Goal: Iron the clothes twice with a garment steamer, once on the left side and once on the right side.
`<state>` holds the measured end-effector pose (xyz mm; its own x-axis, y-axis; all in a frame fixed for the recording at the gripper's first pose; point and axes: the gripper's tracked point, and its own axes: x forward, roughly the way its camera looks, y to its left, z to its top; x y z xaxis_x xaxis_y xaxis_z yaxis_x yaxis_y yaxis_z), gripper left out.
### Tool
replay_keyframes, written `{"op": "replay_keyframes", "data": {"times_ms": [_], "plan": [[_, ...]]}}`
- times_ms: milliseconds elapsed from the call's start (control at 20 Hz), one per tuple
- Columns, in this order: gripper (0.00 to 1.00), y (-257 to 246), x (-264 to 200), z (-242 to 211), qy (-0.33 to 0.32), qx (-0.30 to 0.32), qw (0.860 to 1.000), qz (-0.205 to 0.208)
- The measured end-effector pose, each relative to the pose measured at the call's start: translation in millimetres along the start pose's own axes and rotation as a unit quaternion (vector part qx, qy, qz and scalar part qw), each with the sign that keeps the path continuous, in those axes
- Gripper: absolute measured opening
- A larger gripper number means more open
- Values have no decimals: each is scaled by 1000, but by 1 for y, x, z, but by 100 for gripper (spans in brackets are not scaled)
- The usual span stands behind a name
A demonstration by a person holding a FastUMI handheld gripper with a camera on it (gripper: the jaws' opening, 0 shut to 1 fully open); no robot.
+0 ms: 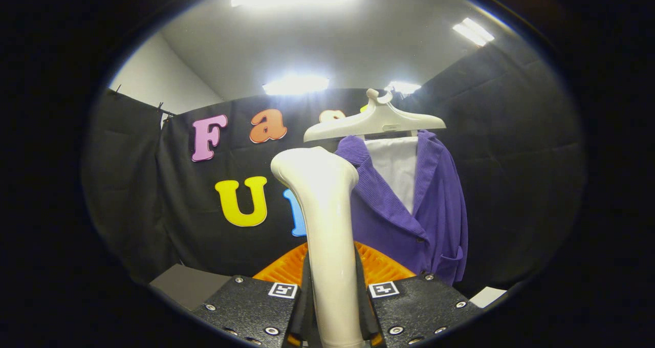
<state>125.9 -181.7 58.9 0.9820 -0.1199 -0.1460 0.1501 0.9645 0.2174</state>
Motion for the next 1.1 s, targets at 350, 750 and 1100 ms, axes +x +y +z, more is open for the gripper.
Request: {"op": "replay_keyframes", "data": {"times_ms": [350, 750, 1100], "plan": [[36, -46, 16, 8, -17, 7, 999, -39], [36, -86, 45, -8, -15, -32, 995, -97], [36, -110, 71, -47, 3, -65, 990, -128]]}}
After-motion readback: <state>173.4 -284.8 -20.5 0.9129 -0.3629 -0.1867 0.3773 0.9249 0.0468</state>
